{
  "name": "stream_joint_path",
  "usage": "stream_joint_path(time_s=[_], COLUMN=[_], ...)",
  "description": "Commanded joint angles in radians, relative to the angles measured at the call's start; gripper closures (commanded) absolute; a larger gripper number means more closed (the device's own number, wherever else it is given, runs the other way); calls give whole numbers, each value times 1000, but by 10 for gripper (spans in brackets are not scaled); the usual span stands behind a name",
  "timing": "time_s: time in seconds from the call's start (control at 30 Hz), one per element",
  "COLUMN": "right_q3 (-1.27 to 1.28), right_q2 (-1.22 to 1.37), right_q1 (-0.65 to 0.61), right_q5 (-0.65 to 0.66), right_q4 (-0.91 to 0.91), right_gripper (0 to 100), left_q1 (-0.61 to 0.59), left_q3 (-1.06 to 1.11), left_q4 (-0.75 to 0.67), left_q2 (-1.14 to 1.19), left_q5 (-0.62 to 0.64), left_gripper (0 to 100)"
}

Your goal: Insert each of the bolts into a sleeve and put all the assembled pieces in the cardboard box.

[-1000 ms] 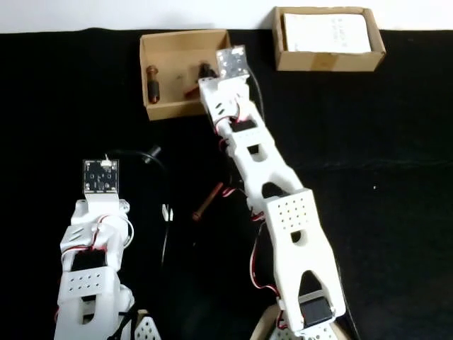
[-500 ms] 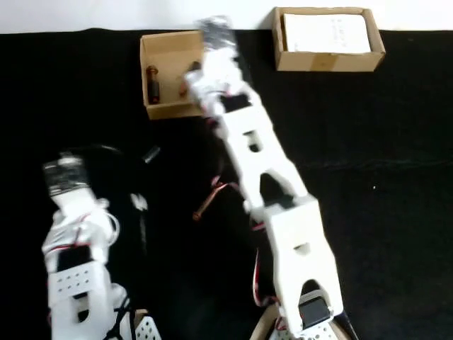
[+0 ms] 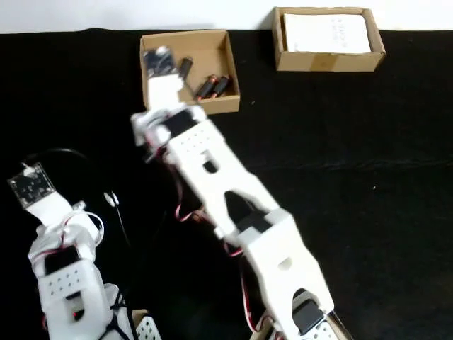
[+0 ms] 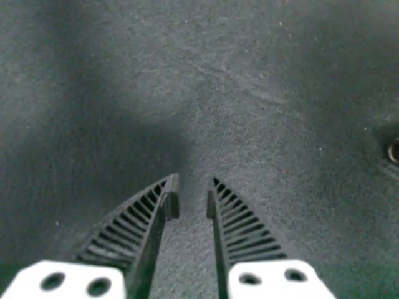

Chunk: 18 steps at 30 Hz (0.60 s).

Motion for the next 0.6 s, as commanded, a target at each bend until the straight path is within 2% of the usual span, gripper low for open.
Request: stream_joint_path(time_s=[0.0,0.27,0.4,0.57], right_q3=[-53,-53,-53,-53], right_q2=[-53,-5,50,150], right_q1=[-30,-33,-30,-28], right_q5=[-49,-117,-152,-192], right_q4=[74,110,50,-59], right_gripper=[828,828,828,828], left_q1=[-8,-7,-7,-7], left_q3=[-120,-504,-638,-707], left_q4=[3,163,250,302], left_q2=[147,677,817,892], left_q5=[8,11,12,12], left_gripper=[905,906,906,906])
